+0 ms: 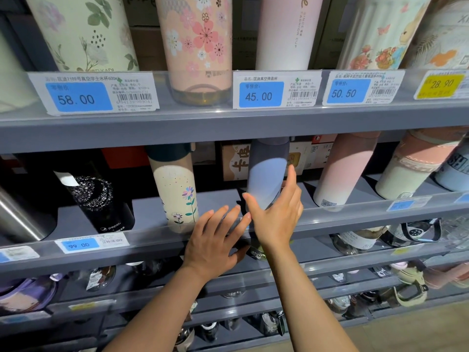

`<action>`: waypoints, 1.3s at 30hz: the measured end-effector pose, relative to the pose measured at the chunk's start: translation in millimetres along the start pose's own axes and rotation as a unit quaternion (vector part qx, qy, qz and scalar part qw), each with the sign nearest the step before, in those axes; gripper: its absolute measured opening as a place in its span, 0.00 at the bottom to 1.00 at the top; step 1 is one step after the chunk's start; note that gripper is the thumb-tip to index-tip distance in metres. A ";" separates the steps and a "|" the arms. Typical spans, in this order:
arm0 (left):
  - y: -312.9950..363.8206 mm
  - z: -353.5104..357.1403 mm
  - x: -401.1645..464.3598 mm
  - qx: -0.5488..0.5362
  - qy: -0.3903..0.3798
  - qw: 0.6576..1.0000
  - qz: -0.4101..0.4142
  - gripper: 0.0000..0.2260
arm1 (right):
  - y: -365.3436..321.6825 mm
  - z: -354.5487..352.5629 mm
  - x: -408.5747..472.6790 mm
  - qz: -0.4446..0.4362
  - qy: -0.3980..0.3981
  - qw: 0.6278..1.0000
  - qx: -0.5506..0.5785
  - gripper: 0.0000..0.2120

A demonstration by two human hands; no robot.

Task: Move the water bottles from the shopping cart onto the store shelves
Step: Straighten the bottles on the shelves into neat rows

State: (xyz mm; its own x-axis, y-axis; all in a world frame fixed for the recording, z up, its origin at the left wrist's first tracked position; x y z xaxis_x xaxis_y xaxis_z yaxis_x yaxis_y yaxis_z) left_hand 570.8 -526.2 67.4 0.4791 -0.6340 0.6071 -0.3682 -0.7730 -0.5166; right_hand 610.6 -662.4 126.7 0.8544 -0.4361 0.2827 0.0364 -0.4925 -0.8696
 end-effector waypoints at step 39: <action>0.1 4.7 -2.2 -0.007 0.050 0.999 0.008 0.30 | -4.8 2.8 6.9 0.046 0.006 0.999 -0.012 0.48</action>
State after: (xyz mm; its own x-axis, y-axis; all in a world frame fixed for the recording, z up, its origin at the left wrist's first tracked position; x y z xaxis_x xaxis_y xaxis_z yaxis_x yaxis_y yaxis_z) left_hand 573.5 -524.7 63.1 0.3917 -0.6451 0.6561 -0.3863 -0.7625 -0.5190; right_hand 617.8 -660.9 131.7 0.8472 -0.4895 0.2067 -0.0549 -0.4676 -0.8823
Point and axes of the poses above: each hand's wrist, its own x-axis towards the middle knuckle, its own z-axis out of the palm, y = z × x, the point moved 2 cm from there along x, towards the middle knuckle, and after that the axes turned 14 degrees about z, right-handed, at the moved point
